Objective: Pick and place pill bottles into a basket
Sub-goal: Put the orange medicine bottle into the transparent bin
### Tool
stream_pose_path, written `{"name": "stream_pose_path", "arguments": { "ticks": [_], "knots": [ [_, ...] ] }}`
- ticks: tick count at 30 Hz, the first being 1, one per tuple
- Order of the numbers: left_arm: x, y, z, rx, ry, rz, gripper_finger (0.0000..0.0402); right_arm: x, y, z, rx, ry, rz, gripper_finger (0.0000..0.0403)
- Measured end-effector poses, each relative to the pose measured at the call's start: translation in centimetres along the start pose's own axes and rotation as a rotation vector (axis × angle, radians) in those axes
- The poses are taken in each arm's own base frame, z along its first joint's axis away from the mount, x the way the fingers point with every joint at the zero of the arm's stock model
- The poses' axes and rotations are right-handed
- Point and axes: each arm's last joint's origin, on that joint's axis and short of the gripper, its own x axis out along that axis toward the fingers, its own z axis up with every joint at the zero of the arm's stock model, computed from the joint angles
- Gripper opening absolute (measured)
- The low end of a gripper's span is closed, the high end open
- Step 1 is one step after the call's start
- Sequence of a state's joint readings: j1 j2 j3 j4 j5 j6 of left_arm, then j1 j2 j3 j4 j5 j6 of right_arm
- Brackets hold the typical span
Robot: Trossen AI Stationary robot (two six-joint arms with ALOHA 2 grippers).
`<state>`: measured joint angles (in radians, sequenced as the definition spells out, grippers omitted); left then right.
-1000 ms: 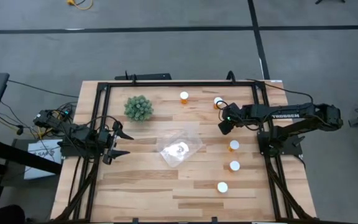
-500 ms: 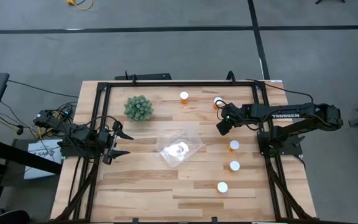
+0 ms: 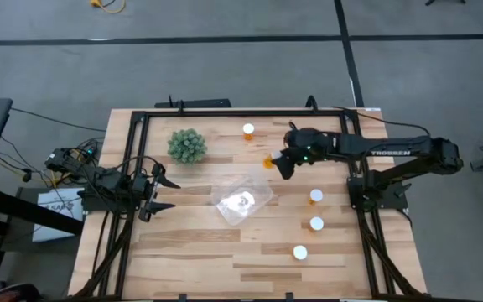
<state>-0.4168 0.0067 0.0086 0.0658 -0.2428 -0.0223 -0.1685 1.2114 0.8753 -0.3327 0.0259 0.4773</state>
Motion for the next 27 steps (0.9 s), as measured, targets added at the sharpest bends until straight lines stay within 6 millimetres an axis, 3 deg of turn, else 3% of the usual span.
{"name": "stream_pose_path", "arguments": {
  "ticks": [5, 15, 20, 27],
  "knots": [
    [0.0, 0.0, 0.0, 0.0, 0.0, 0.0, 0.0277, 0.5, 1.7, 1.2, -0.099, 0.01, 0.029, 0.0211],
    [0.0, 0.0, 0.0, 0.0, 0.0, 0.0, 0.0277, 5.4, 5.4, 0.5, -0.319, 0.137, 0.061, 0.0203],
    [0.0, 0.0, 0.0, 0.0, 0.0, 0.0, 0.0277, 7.1, 5.6, -0.6, -0.352, 0.195, 0.051, 0.0219],
    [0.0, 0.0, 0.0, 0.0, 0.0, 0.0, 0.0277, 9.5, 5.1, -1.9, -0.369, 0.269, 0.019, 0.0198]
  ]
}}
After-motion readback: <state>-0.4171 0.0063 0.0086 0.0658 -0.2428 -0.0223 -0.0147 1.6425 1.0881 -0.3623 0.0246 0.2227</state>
